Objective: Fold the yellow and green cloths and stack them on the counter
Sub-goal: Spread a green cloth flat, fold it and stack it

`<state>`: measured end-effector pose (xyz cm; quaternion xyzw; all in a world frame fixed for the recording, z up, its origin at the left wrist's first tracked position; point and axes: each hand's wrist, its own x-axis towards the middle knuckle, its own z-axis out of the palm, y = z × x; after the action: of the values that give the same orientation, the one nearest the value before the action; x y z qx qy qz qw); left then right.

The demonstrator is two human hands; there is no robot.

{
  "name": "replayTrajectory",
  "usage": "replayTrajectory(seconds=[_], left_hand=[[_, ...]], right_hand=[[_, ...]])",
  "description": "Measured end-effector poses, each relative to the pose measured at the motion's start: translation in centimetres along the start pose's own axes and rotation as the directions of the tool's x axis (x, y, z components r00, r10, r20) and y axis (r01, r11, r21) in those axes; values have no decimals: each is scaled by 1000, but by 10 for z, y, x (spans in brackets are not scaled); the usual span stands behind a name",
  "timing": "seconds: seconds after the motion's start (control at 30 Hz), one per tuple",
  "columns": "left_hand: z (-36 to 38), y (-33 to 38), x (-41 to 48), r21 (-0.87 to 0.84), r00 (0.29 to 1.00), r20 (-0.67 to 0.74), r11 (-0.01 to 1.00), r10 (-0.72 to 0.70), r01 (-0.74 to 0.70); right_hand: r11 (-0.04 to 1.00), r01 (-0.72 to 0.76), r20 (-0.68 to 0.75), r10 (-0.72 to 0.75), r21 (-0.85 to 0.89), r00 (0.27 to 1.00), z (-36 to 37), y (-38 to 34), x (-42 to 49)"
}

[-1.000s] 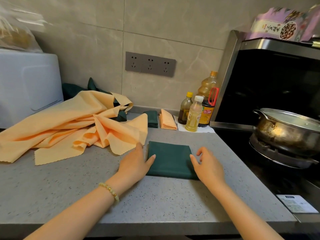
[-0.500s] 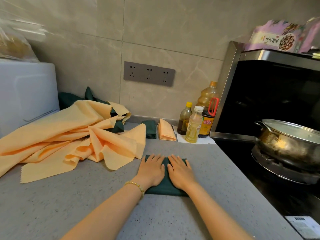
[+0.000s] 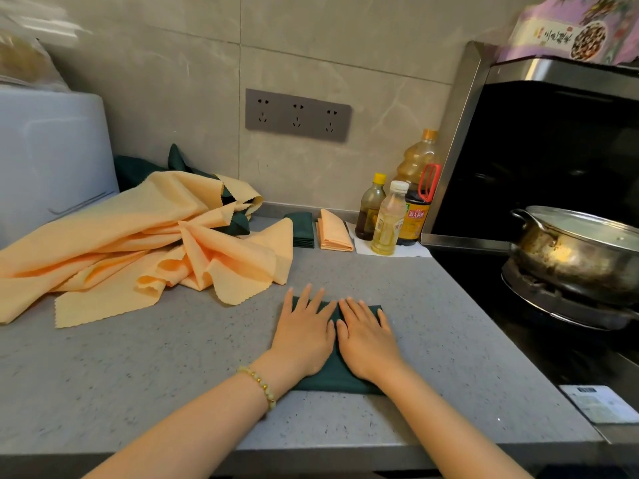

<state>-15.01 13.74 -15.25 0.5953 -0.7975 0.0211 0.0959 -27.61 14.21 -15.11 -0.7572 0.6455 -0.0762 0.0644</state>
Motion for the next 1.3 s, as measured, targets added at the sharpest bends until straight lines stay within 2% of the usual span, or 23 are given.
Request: replayTrajectory(seconds=[0.07, 0.2, 0.4, 0.73, 0.93, 1.03, 1.13, 1.23, 1.3], left_hand=[[-2, 4, -1, 38, 1000, -24, 999, 20, -19], [1, 6, -7, -80, 997, 73, 997, -6, 12], [0, 3, -9, -94, 991, 133, 995, 27, -15], [-10, -35, -26, -134, 972, 222, 990, 72, -43], [-18, -58, -34, -154, 955, 266, 984, 130, -91], [-23, -67, -36, -163, 959, 220, 976, 176, -142], [-32, -71, -41, -163, 962, 104, 958, 253, -234], [-42, -71, -46, -63, 948, -17, 946, 318, -319], [-43, -71, -49, -9, 941, -35, 942, 336, -336]], right_hand=[[1000, 7, -15, -6, 18, 1000, 0, 0, 0], [997, 46, -68, -42, 67, 997, -3, 2, -3], [995, 101, 1, -101, 24, 995, 0, 4, -15], [997, 70, 110, -67, -25, 992, -16, 53, -26], [994, 108, 93, -109, 13, 990, -18, 65, -26], [985, 169, -32, -168, 32, 985, -19, 67, -27], [954, 298, -214, -282, 42, 935, -24, 64, -30], [928, 373, -230, -364, -1, 903, -30, 63, -37], [926, 376, -206, -376, -36, 904, -34, 65, -43]])
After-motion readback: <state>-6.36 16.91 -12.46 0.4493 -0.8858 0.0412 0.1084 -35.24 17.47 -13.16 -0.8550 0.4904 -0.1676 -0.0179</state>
